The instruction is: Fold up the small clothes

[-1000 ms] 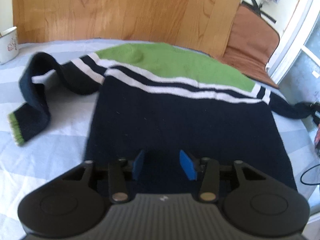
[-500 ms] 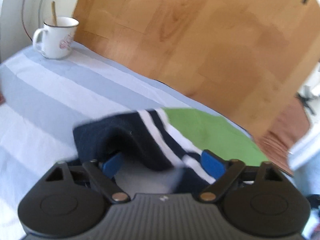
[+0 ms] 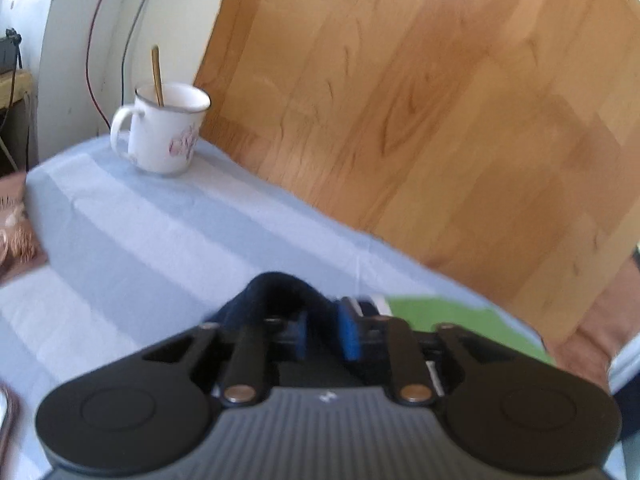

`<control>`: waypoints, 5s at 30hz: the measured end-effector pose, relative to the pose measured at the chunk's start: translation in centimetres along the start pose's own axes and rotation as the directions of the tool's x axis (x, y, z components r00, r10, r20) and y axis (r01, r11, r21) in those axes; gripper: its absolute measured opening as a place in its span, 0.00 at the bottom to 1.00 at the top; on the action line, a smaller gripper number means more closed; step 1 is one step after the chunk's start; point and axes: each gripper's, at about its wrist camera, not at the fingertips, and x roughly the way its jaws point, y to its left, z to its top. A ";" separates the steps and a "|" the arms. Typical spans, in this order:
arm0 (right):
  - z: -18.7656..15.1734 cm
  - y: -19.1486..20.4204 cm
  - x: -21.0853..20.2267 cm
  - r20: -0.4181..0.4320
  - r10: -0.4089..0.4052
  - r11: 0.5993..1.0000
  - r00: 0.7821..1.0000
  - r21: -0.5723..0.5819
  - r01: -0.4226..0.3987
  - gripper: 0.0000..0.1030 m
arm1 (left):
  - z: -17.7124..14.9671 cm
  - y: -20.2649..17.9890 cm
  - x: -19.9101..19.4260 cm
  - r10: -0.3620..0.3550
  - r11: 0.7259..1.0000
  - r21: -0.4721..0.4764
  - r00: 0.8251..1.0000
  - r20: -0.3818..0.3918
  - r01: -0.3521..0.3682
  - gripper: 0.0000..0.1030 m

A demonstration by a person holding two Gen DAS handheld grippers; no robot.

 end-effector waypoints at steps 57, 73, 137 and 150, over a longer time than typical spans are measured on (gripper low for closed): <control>-15.6 -9.9 1.4 -0.334 0.146 0.968 0.931 0.241 -0.065 0.50 | -8.7 -18.1 11.5 -0.111 0.875 0.433 0.961 -0.252 0.215 0.04; -16.3 -8.0 0.8 -0.342 0.205 0.975 0.917 0.150 -0.163 0.51 | -5.7 -14.1 11.5 -0.085 0.944 0.293 0.972 -0.221 0.150 0.21; -21.1 31.2 2.3 -0.563 0.306 -0.460 0.768 -0.794 -0.398 0.55 | -17.4 -4.4 -9.4 -0.502 0.743 0.546 0.862 0.072 0.387 0.58; -28.9 35.6 5.7 -0.647 0.231 -0.955 0.727 -0.294 0.042 0.54 | -17.9 -4.6 -9.6 -0.537 0.704 0.555 0.844 0.007 0.443 0.70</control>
